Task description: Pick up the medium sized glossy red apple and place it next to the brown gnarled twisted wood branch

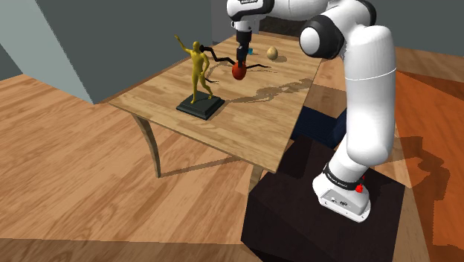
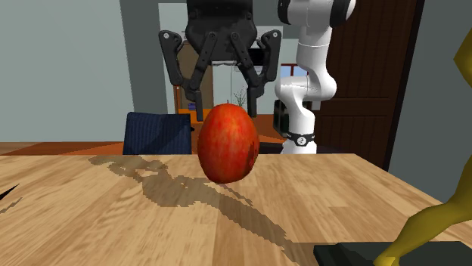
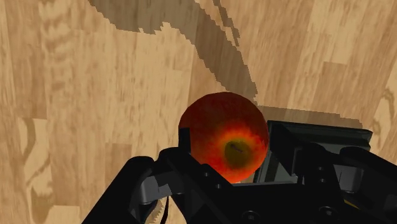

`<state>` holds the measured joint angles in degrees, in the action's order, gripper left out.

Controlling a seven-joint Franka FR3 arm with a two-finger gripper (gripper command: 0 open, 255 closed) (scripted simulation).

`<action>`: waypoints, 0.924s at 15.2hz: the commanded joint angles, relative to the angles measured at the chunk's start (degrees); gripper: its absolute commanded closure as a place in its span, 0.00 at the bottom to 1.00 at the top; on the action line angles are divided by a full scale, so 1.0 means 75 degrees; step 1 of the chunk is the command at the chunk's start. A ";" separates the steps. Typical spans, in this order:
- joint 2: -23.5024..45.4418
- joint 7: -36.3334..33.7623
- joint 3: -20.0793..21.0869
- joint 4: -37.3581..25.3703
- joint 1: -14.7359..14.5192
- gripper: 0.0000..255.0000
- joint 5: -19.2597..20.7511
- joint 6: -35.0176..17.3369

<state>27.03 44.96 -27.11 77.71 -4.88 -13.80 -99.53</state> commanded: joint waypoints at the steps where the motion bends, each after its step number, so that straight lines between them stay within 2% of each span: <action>1: 0.0004 0.0020 0.0005 0.0187 -0.0020 1.00 -0.0008 -0.0191; 14: 0.0246 0.0172 0.0092 0.1181 -0.0082 1.00 -0.0165 -0.1388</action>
<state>28.71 46.23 -26.50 85.96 -5.40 -14.93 -109.15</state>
